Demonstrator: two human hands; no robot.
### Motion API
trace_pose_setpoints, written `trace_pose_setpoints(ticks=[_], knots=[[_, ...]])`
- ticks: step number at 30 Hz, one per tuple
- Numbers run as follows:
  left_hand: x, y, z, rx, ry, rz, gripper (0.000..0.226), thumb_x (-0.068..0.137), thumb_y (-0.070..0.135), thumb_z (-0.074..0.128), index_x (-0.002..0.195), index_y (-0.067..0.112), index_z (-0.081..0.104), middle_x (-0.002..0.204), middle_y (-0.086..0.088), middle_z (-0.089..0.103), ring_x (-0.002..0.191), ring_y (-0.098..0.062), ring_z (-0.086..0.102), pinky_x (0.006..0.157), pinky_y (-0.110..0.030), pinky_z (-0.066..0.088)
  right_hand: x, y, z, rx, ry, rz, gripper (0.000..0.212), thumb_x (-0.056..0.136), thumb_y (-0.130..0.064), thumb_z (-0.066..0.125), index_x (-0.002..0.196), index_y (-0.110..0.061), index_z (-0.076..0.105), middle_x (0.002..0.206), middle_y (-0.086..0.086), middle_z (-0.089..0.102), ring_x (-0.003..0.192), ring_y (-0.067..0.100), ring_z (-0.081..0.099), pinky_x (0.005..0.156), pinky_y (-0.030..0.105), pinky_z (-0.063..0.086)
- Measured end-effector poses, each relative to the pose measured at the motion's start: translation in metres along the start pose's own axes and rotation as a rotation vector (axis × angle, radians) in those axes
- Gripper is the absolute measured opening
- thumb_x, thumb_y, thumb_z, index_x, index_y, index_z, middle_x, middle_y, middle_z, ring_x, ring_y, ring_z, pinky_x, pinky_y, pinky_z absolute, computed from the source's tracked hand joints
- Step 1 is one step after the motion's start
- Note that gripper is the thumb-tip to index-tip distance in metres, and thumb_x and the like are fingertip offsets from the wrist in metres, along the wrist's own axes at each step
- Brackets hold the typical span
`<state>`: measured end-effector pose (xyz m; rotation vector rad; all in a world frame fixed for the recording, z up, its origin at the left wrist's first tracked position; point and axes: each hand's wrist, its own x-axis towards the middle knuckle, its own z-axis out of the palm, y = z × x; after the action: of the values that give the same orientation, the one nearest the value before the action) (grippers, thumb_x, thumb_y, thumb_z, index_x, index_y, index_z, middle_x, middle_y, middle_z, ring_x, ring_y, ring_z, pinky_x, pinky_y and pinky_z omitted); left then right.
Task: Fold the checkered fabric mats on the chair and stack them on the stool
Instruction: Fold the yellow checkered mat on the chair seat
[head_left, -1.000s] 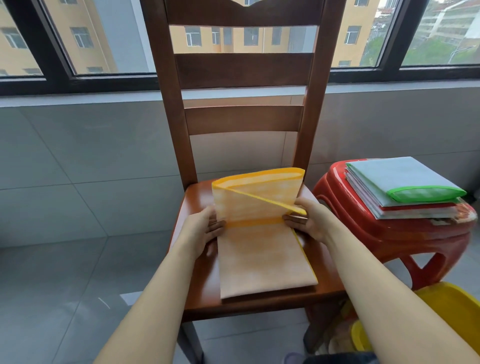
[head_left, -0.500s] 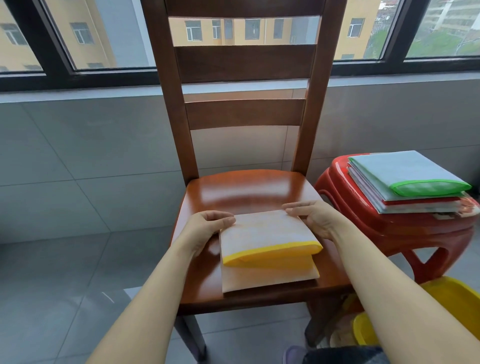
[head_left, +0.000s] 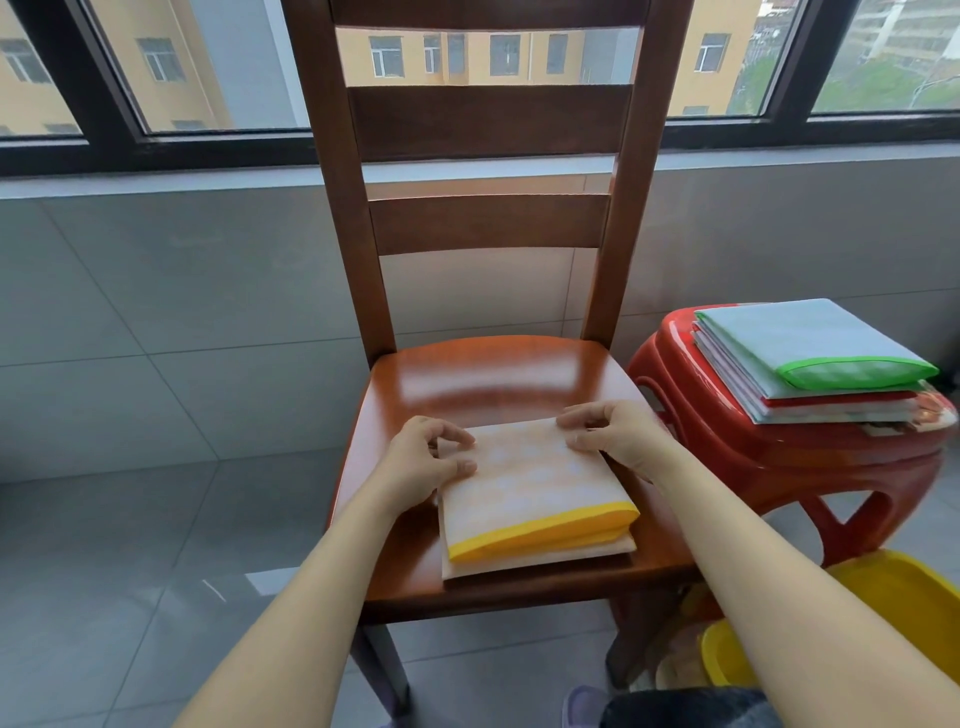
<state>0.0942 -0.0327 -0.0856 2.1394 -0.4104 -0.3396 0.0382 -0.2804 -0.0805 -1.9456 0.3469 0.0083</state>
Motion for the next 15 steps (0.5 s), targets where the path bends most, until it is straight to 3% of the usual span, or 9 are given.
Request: trace_pose_setpoints(ticks=[2, 4, 6, 8, 11, 15], knots=[[0.001, 0.001, 0.001, 0.079, 0.0, 0.025, 0.022, 0.076, 0.019, 0.076, 0.087, 0.032, 0.063, 0.111, 0.004, 0.047, 0.101, -0.019, 0.05, 0.071, -0.019, 0.045, -0.002, 0.001, 0.001, -0.077, -0.005, -0.031, 0.027, 0.08, 0.002, 0.067, 0.104, -0.009, 0.069, 0.119, -0.002, 0.056, 0.099, 0.014, 0.058, 0.077, 0.016, 0.047], [0.002, 0.003, 0.002, 0.151, -0.001, 0.037, 0.021, 0.077, 0.019, 0.075, 0.092, 0.029, 0.063, 0.11, 0.004, 0.044, 0.106, -0.021, 0.049, 0.088, -0.025, 0.044, -0.004, 0.001, 0.004, -0.154, -0.003, -0.05, 0.03, 0.08, 0.001, 0.067, 0.107, -0.011, 0.068, 0.122, -0.004, 0.053, 0.102, 0.015, 0.055, 0.084, 0.022, 0.046], [-0.001, 0.009, 0.007, 0.24, 0.002, 0.007, 0.022, 0.082, 0.018, 0.069, 0.101, 0.026, 0.062, 0.113, 0.003, 0.038, 0.118, -0.023, 0.041, 0.103, -0.03, 0.034, -0.006, 0.001, 0.006, -0.227, 0.001, -0.069, 0.034, 0.079, 0.0, 0.068, 0.11, -0.012, 0.066, 0.127, -0.004, 0.051, 0.106, 0.015, 0.053, 0.09, 0.025, 0.045], [-0.005, 0.02, 0.014, 0.428, 0.045, -0.037, 0.031, 0.085, 0.018, 0.059, 0.115, 0.026, 0.057, 0.132, -0.004, 0.031, 0.133, -0.026, 0.024, 0.11, -0.034, 0.023, -0.006, 0.001, 0.009, -0.27, 0.005, -0.078, 0.037, 0.077, -0.002, 0.07, 0.113, -0.012, 0.065, 0.133, -0.002, 0.049, 0.111, 0.019, 0.054, 0.095, 0.027, 0.044], [-0.011, 0.036, 0.031, 0.635, 0.043, 0.046, 0.053, 0.088, 0.017, 0.045, 0.14, 0.022, 0.037, 0.158, -0.007, 0.005, 0.145, -0.028, 0.0, 0.118, -0.042, 0.004, -0.007, -0.001, 0.012, -0.339, 0.023, -0.082, 0.042, 0.075, -0.006, 0.073, 0.115, -0.012, 0.065, 0.136, 0.0, 0.048, 0.114, 0.02, 0.054, 0.096, 0.027, 0.042], [-0.019, 0.033, 0.06, 0.652, -0.092, 0.033, 0.062, 0.098, 0.037, 0.024, 0.151, 0.016, 0.0, 0.159, -0.006, -0.009, 0.146, -0.023, -0.014, 0.118, -0.041, -0.011, -0.011, -0.002, 0.013, -0.399, 0.037, -0.112, 0.043, 0.075, -0.007, 0.073, 0.116, -0.012, 0.064, 0.136, 0.0, 0.048, 0.114, 0.018, 0.053, 0.096, 0.024, 0.041]])
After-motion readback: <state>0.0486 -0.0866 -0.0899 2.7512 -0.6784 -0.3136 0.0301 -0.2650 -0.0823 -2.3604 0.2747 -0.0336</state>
